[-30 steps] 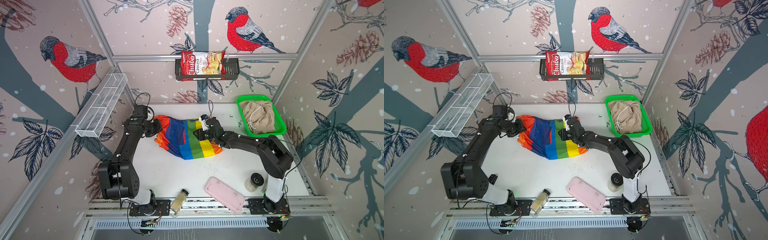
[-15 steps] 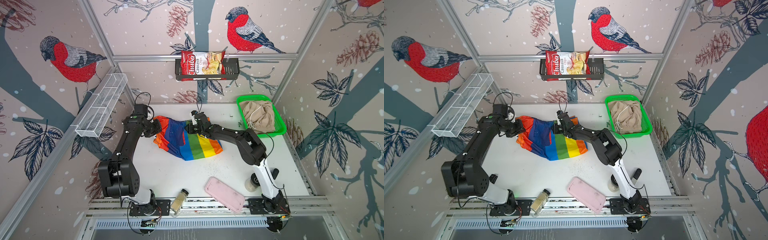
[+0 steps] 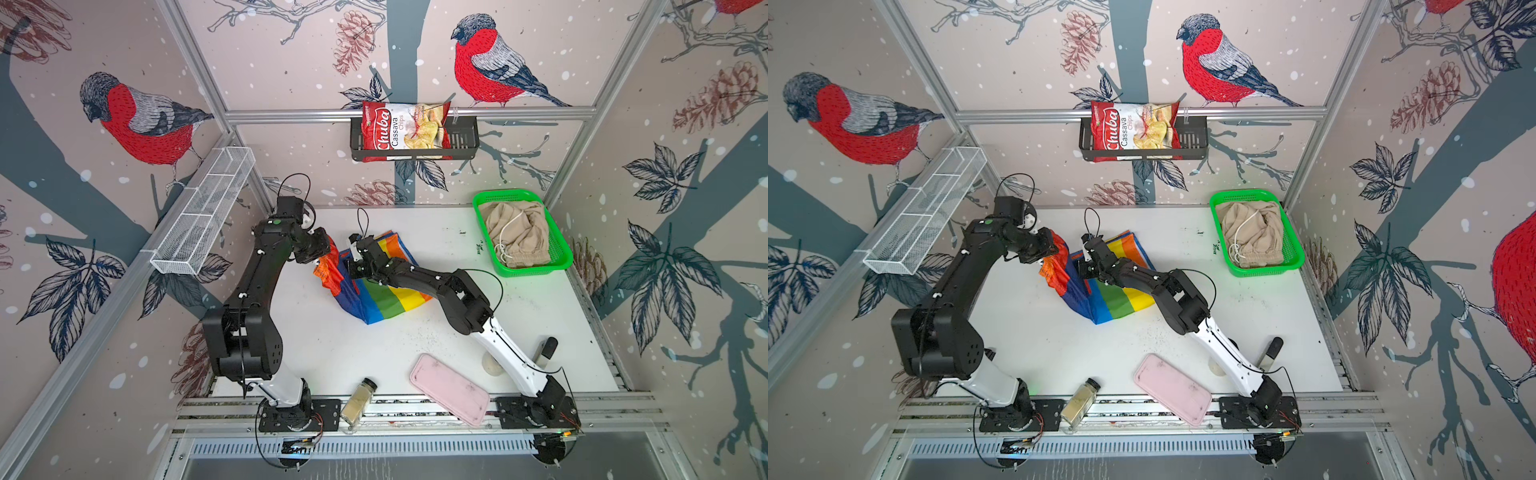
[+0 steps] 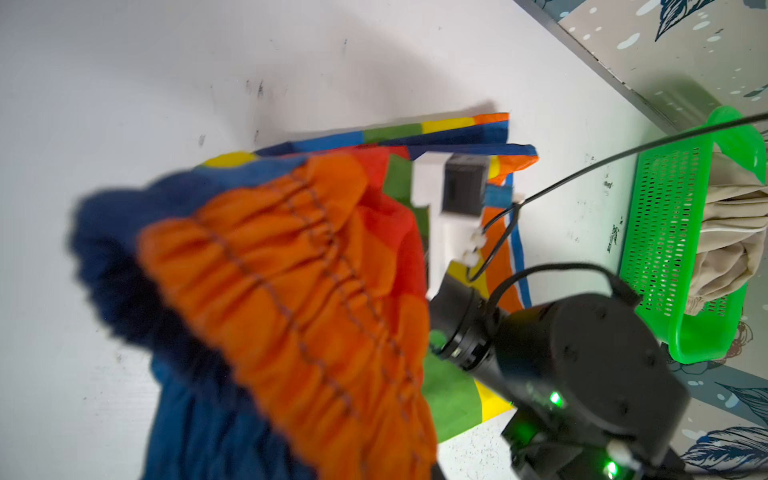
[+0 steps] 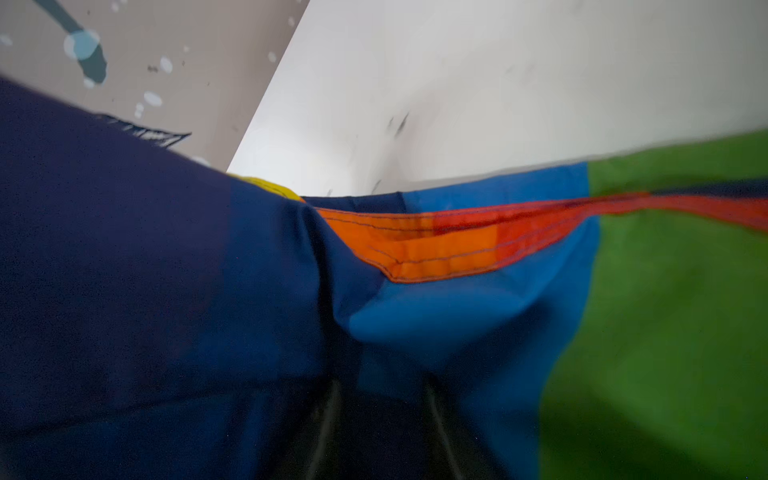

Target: Fold and stack the shorts

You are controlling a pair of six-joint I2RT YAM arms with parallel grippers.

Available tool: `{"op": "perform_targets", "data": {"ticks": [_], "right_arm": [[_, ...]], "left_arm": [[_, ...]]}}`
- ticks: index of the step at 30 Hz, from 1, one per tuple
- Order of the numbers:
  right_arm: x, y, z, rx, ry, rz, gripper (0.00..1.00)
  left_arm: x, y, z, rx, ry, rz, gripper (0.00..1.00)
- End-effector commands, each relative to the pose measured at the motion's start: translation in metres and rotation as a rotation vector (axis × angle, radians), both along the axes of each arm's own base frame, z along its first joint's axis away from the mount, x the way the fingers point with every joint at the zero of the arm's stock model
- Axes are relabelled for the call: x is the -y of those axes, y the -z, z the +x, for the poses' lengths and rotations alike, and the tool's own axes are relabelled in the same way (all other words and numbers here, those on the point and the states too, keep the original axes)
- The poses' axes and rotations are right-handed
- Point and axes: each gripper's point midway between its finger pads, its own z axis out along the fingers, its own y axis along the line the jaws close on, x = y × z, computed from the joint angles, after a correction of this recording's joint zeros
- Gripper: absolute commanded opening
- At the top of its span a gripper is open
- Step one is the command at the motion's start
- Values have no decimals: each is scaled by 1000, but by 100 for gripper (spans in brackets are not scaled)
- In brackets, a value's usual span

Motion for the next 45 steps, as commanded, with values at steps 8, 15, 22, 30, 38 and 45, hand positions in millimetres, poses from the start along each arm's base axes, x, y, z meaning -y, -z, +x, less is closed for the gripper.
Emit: {"op": "perform_targets", "data": {"ticks": [8,15,22,30,38,45], "right_arm": [[111,-122,2,197,107,-1,39],[202,-81,-26,158,218,-180,39],[228,-9,-70,-7,214,-213,34],[217,16,-83,-77,209,-160,31],[224,27,-86,-84,222,-181,30],[225,32,-88,-97,226,-174,30]], "left_arm": [[-11,4,12,-12,-25,53,0],[-28,-20,33,42,-80,144,0],[-8,-30,54,55,-46,144,0],[44,-18,70,20,40,156,0],[131,34,77,-62,176,149,0],[176,100,76,-156,212,131,0]]}}
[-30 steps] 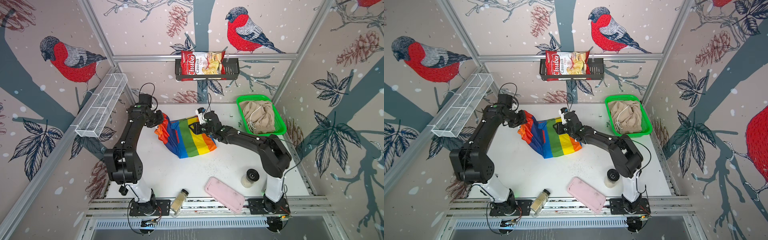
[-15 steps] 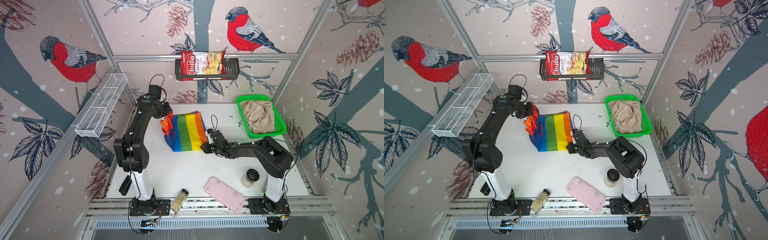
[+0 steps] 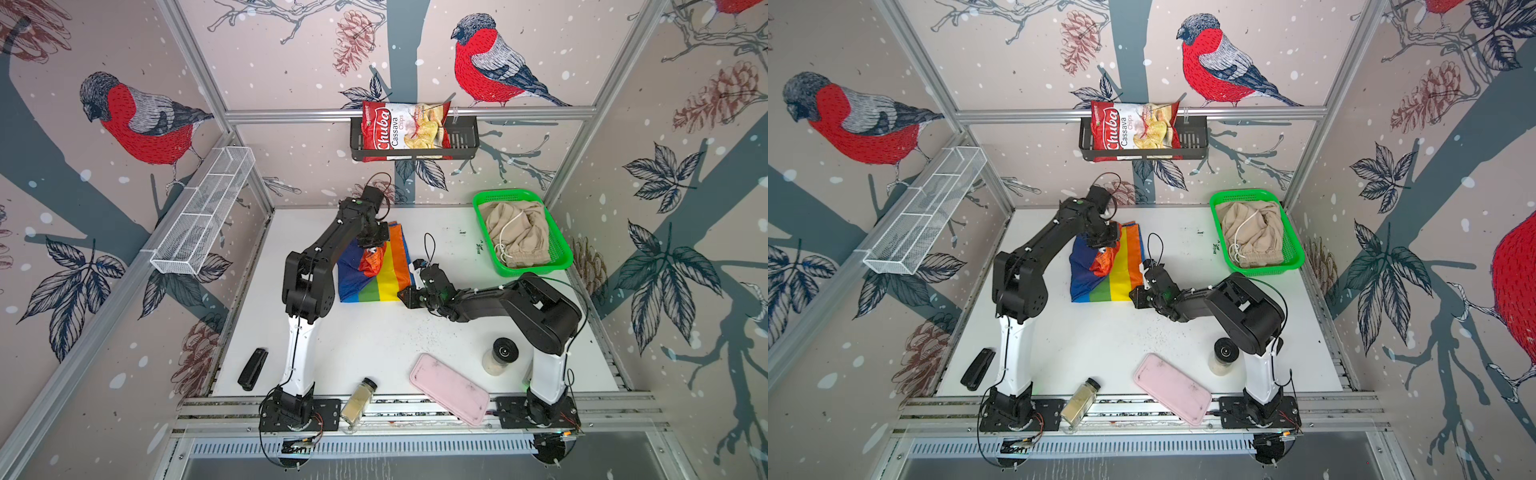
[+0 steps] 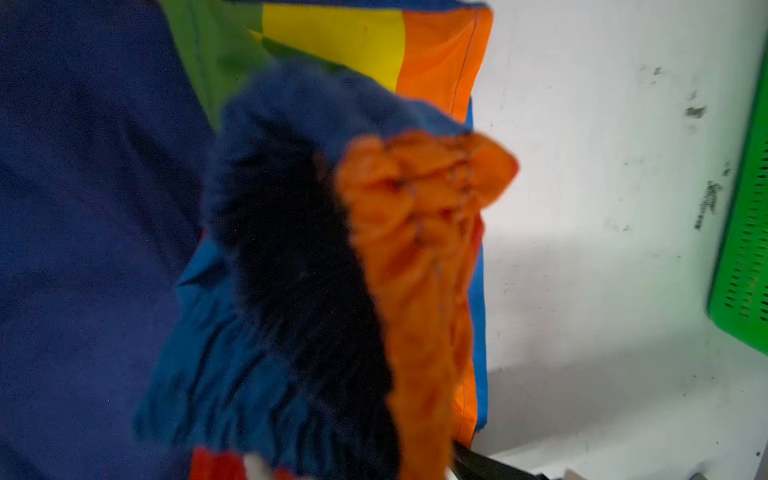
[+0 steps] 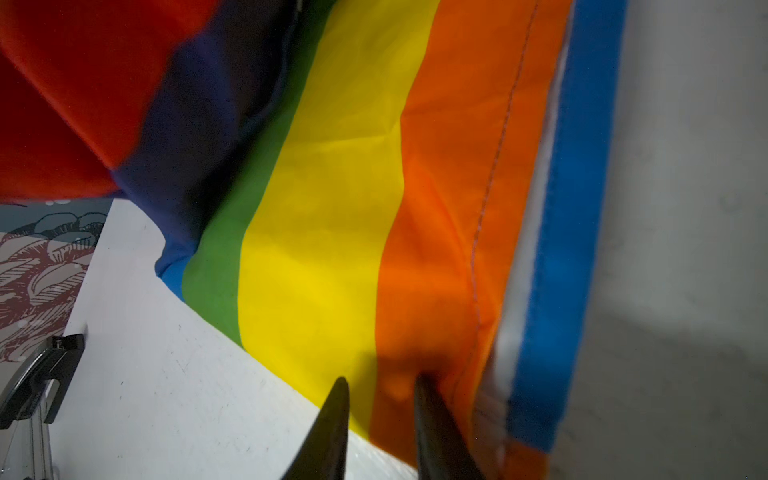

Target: Fold and stack the shorts

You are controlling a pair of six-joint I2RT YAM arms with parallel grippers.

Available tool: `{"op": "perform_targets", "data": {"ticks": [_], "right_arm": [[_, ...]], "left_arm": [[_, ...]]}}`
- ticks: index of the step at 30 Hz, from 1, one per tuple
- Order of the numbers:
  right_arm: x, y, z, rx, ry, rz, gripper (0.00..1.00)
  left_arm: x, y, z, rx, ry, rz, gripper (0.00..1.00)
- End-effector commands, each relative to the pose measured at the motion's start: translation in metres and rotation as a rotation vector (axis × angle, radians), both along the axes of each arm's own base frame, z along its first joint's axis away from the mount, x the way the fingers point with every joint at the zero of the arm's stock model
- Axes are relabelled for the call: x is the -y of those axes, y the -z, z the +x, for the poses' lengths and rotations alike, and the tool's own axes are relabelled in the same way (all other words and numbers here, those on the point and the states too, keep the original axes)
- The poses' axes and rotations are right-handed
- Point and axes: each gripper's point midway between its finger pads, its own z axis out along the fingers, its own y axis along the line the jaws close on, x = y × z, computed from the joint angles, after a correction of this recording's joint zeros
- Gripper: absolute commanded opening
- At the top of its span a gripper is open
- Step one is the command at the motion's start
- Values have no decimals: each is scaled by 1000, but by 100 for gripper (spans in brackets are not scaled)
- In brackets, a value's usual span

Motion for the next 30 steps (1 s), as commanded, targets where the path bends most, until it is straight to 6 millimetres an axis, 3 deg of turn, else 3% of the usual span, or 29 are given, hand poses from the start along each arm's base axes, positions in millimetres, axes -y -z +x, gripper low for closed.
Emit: {"op": "perform_targets", "data": {"ticks": [1,3,5,7,9,11,14,18,19,20,24,27,28,30], "right_arm": [[10,21,-10,-69,9,-55,30],[10,22,-11,-70,9,-54,30],[11,21,-12,-67,11,-53,30],[12,21,-13,-64,14,-54,30],[15,20,-14,-64,19,-55,30],[17,18,-16,-62,21,-56,30],[22,9,-18,-49,26,-54,32],[30,-16,-19,-9,44,-45,38],[33,-23,-19,5,51,-41,40],[35,-31,-19,18,56,-39,42],[47,-62,-18,74,86,-38,49],[52,-84,-13,110,103,-40,53],[52,-91,-9,117,107,-38,53],[48,-106,0,136,107,-26,49]], "left_arm": [[18,19,3,-18,-11,-32,0],[23,33,3,-38,-14,-27,0],[29,44,3,-54,-16,-38,20],[36,51,2,-62,-11,-66,49],[44,51,2,-58,-4,-104,64],[53,46,2,-58,9,-150,71],[64,31,2,-48,29,-221,78],[73,-14,5,22,54,-317,82],[74,-28,4,42,56,-348,85],[73,-41,5,60,58,-375,97],[54,-89,1,141,48,-426,97],[28,-107,-9,194,25,-435,92],[18,-106,-13,202,9,-430,88],[-7,-95,-26,209,-33,-405,66]]}}
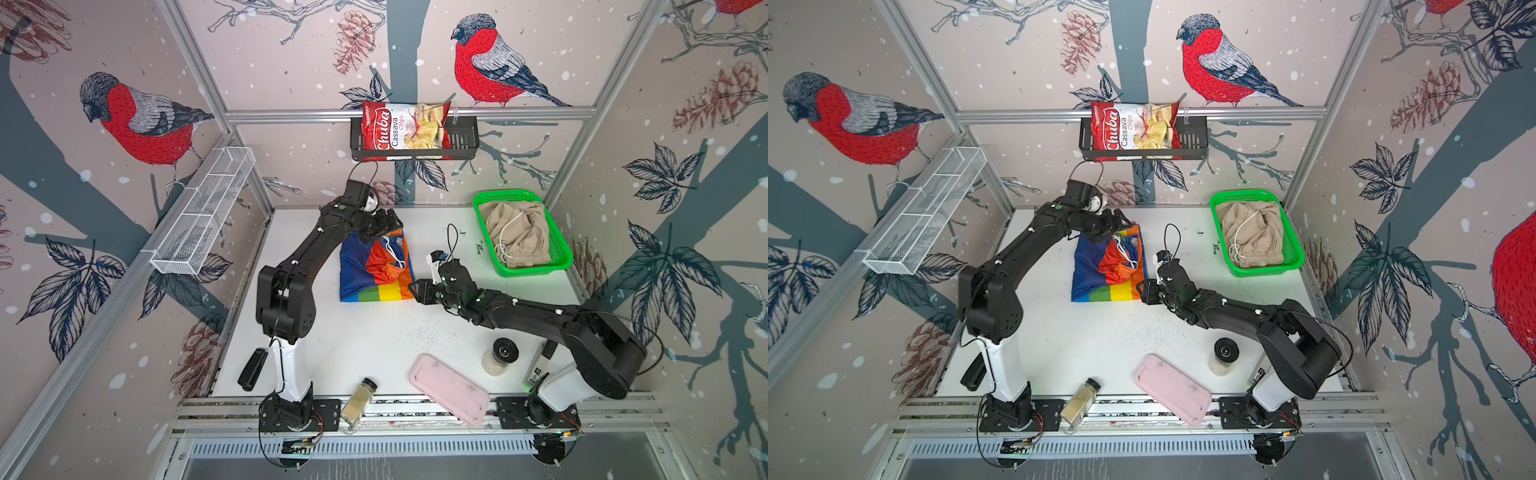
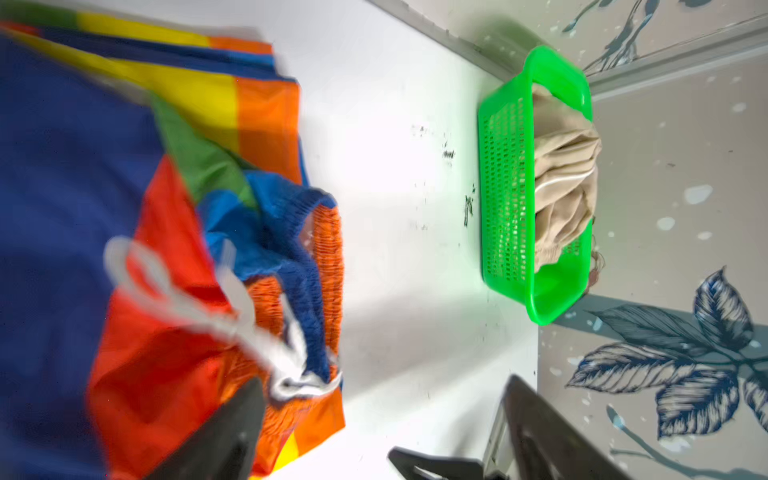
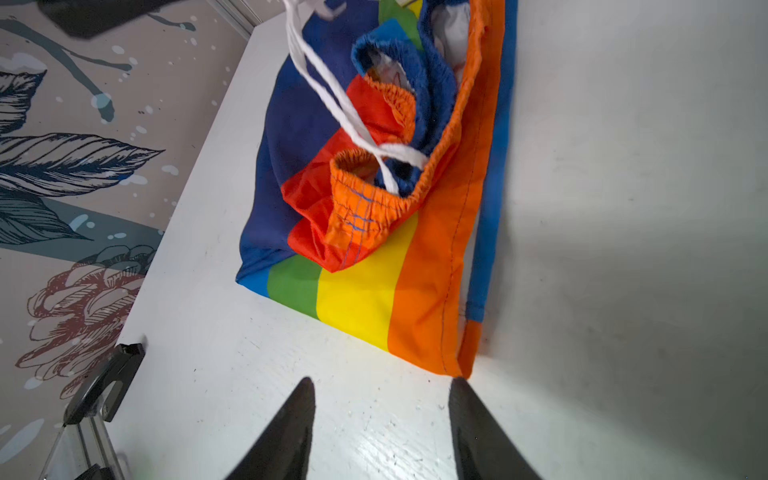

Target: Fold and stack the shorts

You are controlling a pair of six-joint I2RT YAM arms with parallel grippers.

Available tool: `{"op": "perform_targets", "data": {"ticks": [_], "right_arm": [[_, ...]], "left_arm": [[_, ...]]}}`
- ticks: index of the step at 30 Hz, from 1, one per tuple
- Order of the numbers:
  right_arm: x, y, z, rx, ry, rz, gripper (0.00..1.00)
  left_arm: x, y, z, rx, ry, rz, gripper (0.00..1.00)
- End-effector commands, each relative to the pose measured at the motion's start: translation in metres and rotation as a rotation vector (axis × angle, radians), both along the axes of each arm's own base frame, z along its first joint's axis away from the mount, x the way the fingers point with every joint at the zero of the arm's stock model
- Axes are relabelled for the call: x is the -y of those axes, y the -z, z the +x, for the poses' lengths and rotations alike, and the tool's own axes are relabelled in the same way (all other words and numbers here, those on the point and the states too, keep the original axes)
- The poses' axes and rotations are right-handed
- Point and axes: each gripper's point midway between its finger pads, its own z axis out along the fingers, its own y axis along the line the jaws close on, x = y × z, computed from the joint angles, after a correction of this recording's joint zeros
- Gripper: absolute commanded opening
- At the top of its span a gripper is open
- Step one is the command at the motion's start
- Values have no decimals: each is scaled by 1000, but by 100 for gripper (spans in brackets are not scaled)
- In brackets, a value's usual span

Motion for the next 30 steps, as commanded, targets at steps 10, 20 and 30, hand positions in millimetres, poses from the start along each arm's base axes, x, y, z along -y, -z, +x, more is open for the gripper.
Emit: {"op": "perform_targets", "data": {"ticks": [10,20,30], "right_arm": [[-63,-34,76,54,-48,-67,11],[-109,32,141,-10,-51,-259,28],[-104,56,181,-32,9,-216,28]], "left_arm": [[-76,112,-66,-138,-115,114,14],[-82,161,-73,-208,-130,140,10],[-83,177,-82,-232,-145,131,9]]}}
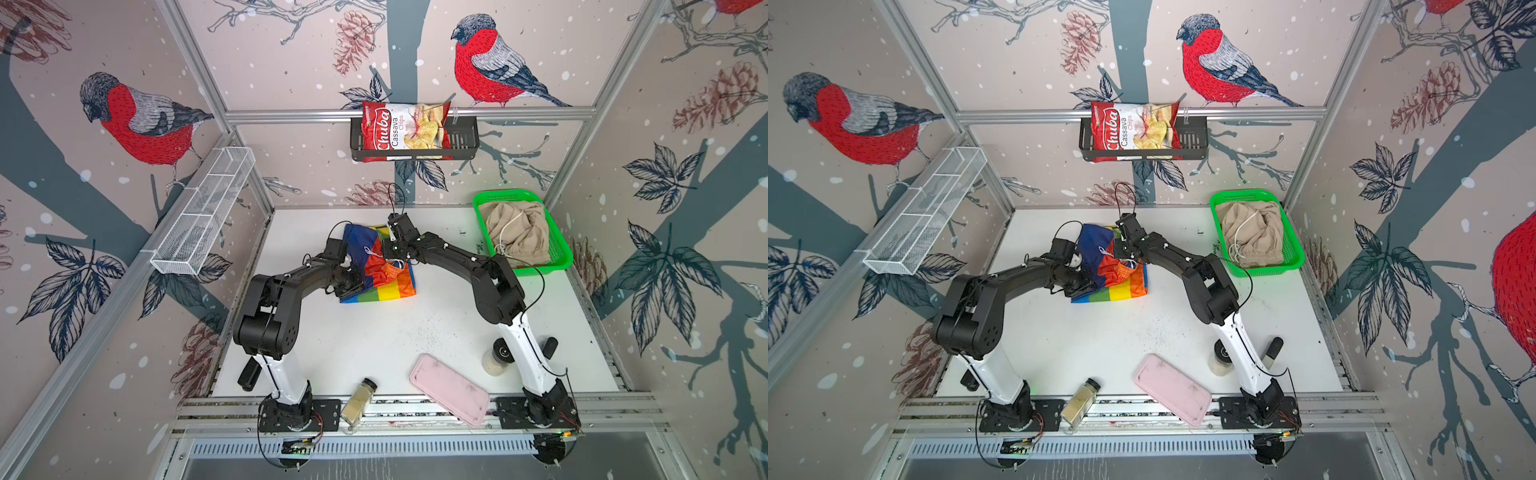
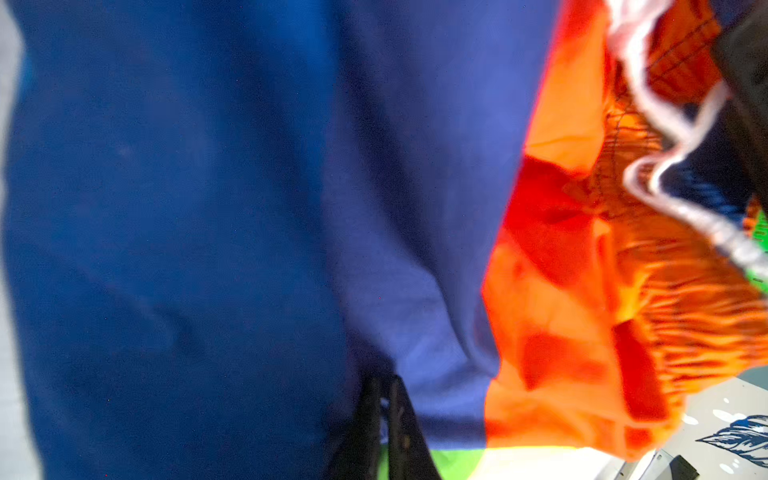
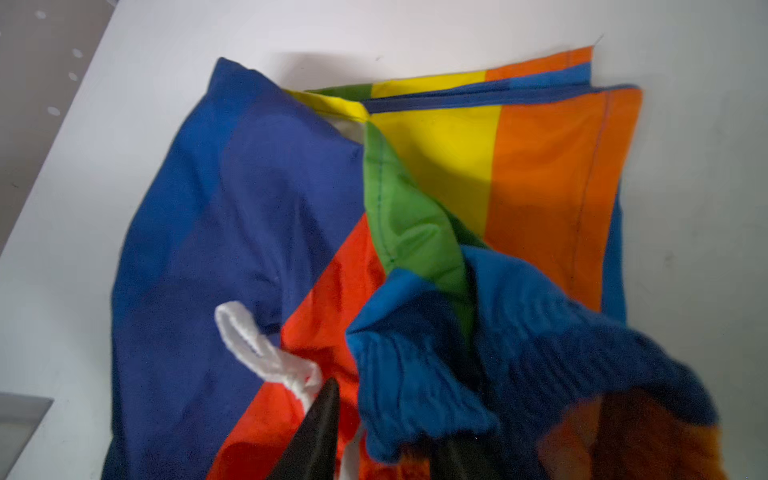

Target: Fold and stack the shorts

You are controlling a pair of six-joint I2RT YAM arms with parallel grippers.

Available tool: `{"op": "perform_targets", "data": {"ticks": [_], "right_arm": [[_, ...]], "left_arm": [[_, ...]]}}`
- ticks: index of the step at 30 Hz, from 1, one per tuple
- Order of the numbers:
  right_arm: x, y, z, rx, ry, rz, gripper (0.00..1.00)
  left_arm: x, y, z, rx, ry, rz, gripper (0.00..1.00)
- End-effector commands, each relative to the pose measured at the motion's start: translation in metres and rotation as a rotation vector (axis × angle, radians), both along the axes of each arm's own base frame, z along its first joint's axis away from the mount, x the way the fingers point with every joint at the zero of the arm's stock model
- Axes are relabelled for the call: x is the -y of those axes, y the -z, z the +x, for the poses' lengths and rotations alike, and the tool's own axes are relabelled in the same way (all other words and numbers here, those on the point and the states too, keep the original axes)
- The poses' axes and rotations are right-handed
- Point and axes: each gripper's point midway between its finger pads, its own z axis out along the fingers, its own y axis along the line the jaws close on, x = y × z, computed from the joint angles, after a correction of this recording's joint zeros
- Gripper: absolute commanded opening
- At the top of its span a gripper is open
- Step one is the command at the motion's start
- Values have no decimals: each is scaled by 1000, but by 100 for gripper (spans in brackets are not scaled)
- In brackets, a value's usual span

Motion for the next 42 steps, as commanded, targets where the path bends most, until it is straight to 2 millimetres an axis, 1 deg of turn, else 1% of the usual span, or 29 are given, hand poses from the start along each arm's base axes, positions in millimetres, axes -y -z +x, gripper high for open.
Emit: {"op": "perform_targets", "data": {"ticks": [1,2,3,4,7,9,11,12,14,16,18,20,22,24,25,28,30,32,33,34,35,37,39,40,42], "right_arm": [[2,-2,14,10,20,39,20],[4,-4,18,13,27,53,12],[7,-9,22,22,29,65,6],[9,-14,25,32,28,79,3],[26,-29,35,58,47,116,1],[43,-31,41,54,75,132,1],[58,-27,48,38,107,139,1],[66,-22,51,22,123,144,1],[73,-11,54,-3,138,155,2],[75,1,55,-24,141,153,4],[71,11,56,-45,130,146,6],[67,14,57,-52,115,147,13],[63,8,57,-44,103,153,23],[63,-10,59,-12,97,161,31],[64,-19,58,4,96,162,34],[72,-64,53,93,103,155,40],[79,-95,42,160,110,141,42],[84,-114,28,203,118,119,44],[85,-119,20,213,120,105,44],[84,-121,12,218,118,92,45],[83,-120,2,215,118,76,45],[74,-111,-18,198,100,55,45],[57,-98,-39,180,57,58,45],[49,-89,-47,163,36,60,41],[35,-68,-62,111,-4,64,31]], "left_arm": [[-3,9,-5,-10,-8,2,9],[-3,14,-9,-22,-12,2,9],[-4,17,-11,-27,-12,3,9],[-5,21,-14,-36,-14,6,9],[-7,34,-22,-64,-20,13,8],[-8,43,-26,-81,-22,16,7],[-9,51,-30,-98,-24,17,7],[-9,54,-32,-106,-24,17,6],[-9,60,-35,-119,-24,16,6],[-9,64,-37,-128,-25,19,6],[-8,64,-37,-130,-23,14,5],[-7,61,-35,-126,-24,10,5],[-4,55,-34,-116,-21,5,5],[1,43,-30,-95,-13,-2,5],[3,37,-28,-83,-8,-5,7],[13,5,-19,-20,2,-34,14],[19,-22,-10,36,7,-62,21],[22,-44,-6,78,11,-83,26],[23,-57,-3,104,11,-94,29],[25,-70,4,135,11,-104,31],[27,-79,6,150,13,-114,33],[29,-90,9,172,17,-124,34],[27,-93,12,184,11,-118,34],[27,-92,13,182,8,-110,34],[25,-83,16,173,-1,-93,32]]}}
